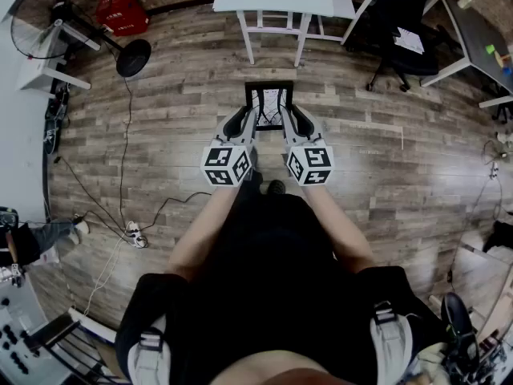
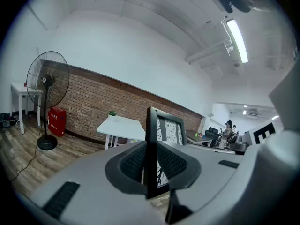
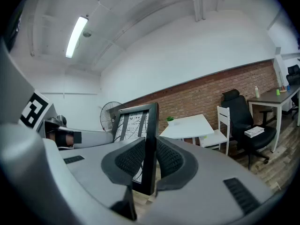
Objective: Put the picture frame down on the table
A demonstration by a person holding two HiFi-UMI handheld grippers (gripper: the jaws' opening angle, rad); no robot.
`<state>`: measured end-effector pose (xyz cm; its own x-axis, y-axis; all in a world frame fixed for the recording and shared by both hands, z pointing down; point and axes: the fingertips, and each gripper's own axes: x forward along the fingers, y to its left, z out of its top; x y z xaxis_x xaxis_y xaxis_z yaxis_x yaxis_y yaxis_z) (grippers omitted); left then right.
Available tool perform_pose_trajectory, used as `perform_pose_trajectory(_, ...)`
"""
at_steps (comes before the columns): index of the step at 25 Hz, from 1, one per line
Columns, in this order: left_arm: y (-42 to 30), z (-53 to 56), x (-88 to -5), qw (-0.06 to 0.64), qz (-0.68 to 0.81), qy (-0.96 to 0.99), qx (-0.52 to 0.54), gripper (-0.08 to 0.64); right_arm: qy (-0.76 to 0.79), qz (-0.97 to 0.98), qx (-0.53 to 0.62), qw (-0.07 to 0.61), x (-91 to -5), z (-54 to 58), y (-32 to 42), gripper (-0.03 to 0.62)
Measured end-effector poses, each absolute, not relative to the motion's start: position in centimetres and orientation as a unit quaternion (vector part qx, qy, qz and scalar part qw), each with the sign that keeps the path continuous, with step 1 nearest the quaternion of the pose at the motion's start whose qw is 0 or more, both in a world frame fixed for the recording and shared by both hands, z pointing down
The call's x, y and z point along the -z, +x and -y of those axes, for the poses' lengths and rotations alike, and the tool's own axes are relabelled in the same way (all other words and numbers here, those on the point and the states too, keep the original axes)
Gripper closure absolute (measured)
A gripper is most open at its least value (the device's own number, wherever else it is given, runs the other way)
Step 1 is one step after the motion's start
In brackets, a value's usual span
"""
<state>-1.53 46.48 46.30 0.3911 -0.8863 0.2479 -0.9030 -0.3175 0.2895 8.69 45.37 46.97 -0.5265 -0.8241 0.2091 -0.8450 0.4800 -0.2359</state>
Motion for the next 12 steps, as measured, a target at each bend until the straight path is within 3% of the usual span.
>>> perform_pose_trajectory(12,-1.41,-46.60,-45.93,0.188,0.556,0.809,-0.022,0.480,0.479,0.863,-0.154,0.031,-46.69,-45.32,8.79,0.523)
